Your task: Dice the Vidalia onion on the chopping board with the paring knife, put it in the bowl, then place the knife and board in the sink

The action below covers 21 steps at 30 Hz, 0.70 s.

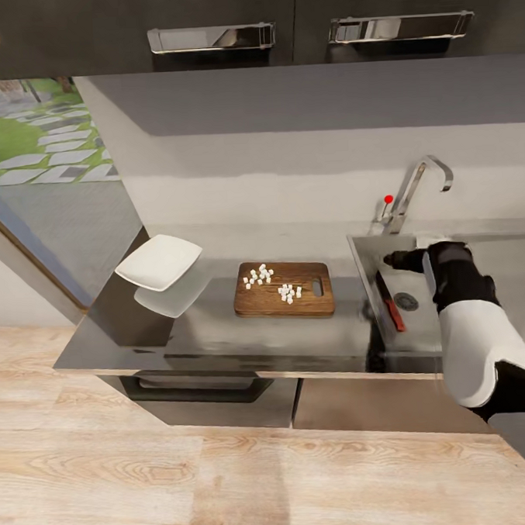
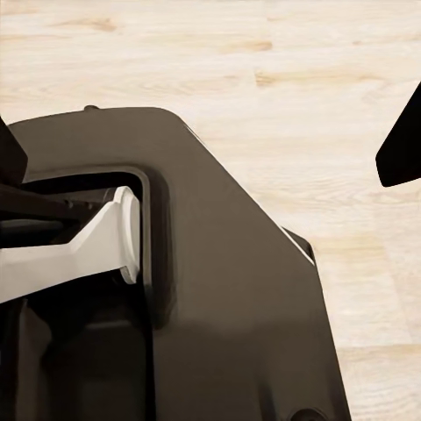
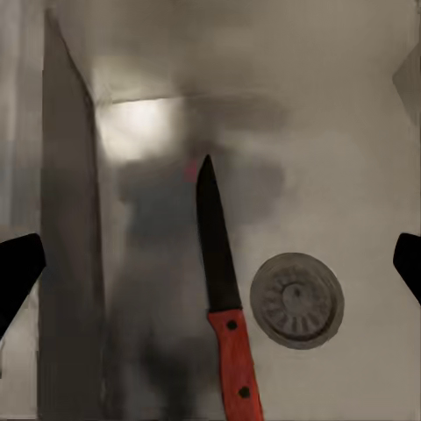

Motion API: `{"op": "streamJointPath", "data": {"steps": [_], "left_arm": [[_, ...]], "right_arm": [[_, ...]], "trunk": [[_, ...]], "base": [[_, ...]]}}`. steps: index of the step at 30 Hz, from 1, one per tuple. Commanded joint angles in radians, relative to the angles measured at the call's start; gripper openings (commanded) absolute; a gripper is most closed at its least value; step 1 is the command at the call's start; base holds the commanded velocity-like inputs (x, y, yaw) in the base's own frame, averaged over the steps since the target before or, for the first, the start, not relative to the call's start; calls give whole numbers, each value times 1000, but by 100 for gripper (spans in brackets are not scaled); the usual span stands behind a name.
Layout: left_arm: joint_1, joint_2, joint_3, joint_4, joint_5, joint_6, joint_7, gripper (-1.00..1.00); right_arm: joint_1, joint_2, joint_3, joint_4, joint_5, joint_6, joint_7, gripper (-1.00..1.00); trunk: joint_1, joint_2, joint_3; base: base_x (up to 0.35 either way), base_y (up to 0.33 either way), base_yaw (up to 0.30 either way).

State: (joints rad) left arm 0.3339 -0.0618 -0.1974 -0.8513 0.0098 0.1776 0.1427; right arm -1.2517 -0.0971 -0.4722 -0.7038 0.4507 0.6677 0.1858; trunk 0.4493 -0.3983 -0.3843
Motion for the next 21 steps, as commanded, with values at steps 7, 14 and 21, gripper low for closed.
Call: {"op": "streamJointPath", "data": {"steps": [7,14,21], "left_arm": [[0,1,-2,-3,1,6,6,100],[0,2,-3,-3,1,5,5,100],[0,2,-2,-2,4,5,5,100]], "right_arm": [[260,165,1,-536,5,58,94,100],[335,240,30,-592,14,62,107,100],[367,272,94,-594,16,58,106,100]], "trunk": [[1,-2,-2],[1,-2,-2],[1,-2,-2]], "base": [[0,0,0],[0,0,0],[0,0,0]]}}
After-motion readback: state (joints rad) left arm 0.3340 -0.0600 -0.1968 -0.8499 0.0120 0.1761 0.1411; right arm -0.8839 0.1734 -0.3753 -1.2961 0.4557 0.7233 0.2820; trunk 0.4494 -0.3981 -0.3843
